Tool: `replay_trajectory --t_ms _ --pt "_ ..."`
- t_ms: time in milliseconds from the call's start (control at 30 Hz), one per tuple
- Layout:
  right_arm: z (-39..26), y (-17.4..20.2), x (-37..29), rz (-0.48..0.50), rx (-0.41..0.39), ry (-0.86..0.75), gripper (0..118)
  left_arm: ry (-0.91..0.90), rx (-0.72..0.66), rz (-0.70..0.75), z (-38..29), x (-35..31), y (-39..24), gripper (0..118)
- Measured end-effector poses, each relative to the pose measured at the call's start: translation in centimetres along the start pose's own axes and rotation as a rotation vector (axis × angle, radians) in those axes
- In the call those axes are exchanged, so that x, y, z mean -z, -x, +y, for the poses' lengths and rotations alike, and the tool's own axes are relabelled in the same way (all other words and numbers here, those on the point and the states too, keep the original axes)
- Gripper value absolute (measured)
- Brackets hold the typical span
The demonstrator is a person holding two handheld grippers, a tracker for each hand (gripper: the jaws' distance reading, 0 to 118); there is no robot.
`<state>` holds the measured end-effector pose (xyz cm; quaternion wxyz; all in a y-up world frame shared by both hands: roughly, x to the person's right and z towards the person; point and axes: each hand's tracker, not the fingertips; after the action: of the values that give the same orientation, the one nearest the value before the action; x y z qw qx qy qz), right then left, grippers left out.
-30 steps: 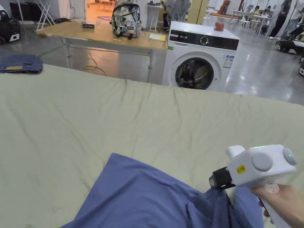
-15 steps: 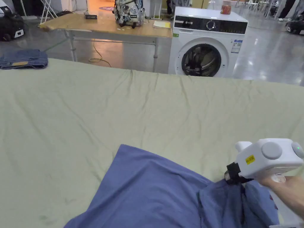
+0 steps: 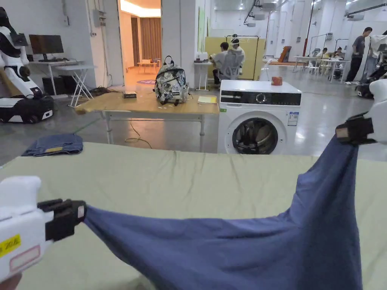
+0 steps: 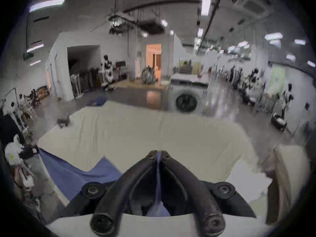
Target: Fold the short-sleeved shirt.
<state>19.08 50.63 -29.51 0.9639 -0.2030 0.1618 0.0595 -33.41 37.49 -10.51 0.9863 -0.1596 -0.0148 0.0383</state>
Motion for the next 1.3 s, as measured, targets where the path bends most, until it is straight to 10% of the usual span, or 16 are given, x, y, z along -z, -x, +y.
replay_trajectory --t_ms 500,833,1300 --pt "22.8 -5.4 3.2 -0.399 -0.013 -0.264 0 -0.158 0.184 0.196 25.3 18.4 -0.6 0" --pt "29.4 -6.1 4.6 -0.408 -0.013 -0.368 0 -0.204 0.145 0.17 29.3 23.2 -0.6 1" --pt "14.7 -5.1 5.8 -0.191 0.126 -0.248 0 -0.028 0.016 0.054 14.7 22.2 2.6 0"
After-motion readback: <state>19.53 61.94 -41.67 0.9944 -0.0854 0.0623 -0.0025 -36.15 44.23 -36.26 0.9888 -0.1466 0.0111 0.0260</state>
